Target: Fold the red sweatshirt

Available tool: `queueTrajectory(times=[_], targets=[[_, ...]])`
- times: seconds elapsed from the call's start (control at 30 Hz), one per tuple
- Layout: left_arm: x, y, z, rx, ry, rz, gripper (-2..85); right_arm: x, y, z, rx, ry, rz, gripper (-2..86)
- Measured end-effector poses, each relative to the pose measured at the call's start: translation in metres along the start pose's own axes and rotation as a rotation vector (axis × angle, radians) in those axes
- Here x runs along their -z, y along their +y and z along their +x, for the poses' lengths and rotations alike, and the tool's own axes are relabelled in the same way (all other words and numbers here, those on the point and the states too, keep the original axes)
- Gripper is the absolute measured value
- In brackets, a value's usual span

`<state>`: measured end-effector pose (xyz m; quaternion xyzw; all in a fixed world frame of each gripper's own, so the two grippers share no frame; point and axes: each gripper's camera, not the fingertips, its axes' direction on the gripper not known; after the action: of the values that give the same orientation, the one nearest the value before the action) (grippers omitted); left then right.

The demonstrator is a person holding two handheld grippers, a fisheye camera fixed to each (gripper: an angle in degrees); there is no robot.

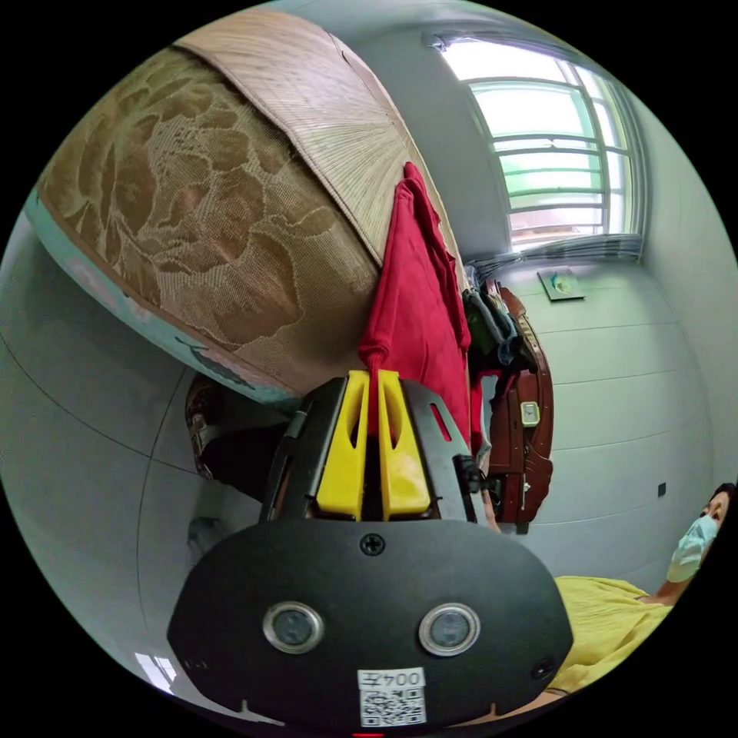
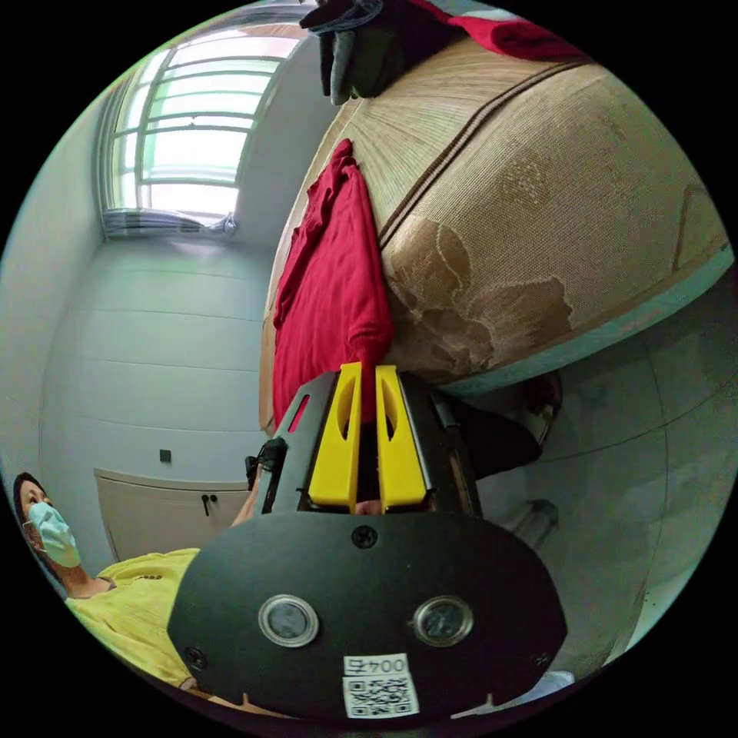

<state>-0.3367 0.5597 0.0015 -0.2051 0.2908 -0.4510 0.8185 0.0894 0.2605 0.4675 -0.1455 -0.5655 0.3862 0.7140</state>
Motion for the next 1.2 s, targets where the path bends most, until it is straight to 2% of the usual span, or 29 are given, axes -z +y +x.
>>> queueTrajectory(times=[0.17,0.4,0.5,0.57,0.7,0.8,0.9,1.0,1.07,1.2], targets=[[-0.003,0.004,-0.016,0.033,0.085,0.013,2.2,-0.003,0.009,0.023,-0.080,-0.159,0.065,6.8],[-0.010,0.015,-0.037,0.038,0.198,0.037,2.5,-0.012,0.020,0.034,-0.121,-0.260,0.098,10.7],[-0.015,0.019,-0.038,0.014,0.219,0.028,2.4,-0.021,0.021,0.022,-0.085,-0.282,0.101,6.4],[-0.014,0.020,-0.026,-0.028,0.143,0.021,2.2,-0.024,0.021,0.009,-0.079,-0.154,0.088,5.1],[-0.012,0.020,-0.024,-0.037,0.156,-0.011,2.3,-0.019,0.027,-0.003,-0.087,-0.069,0.098,6.5],[0.008,0.028,-0.030,-0.023,0.144,0.012,2.3,-0.003,0.035,-0.035,-0.009,0.043,0.147,7.1],[0.036,0.034,-0.016,-0.061,0.021,0.055,2.1,-0.009,0.030,-0.099,0.173,0.197,0.129,7.9],[0.042,0.025,0.029,-0.167,-0.116,0.084,1.6,-0.053,0.016,-0.175,0.398,0.340,0.071,8.1],[0.027,0.006,0.069,-0.243,-0.153,0.079,1.1,-0.106,0.003,-0.228,0.571,0.431,0.039,9.1],[-0.018,-0.030,0.129,-0.352,-0.208,0.038,0.6,-0.189,-0.016,-0.280,0.768,0.595,0.019,11.4]])
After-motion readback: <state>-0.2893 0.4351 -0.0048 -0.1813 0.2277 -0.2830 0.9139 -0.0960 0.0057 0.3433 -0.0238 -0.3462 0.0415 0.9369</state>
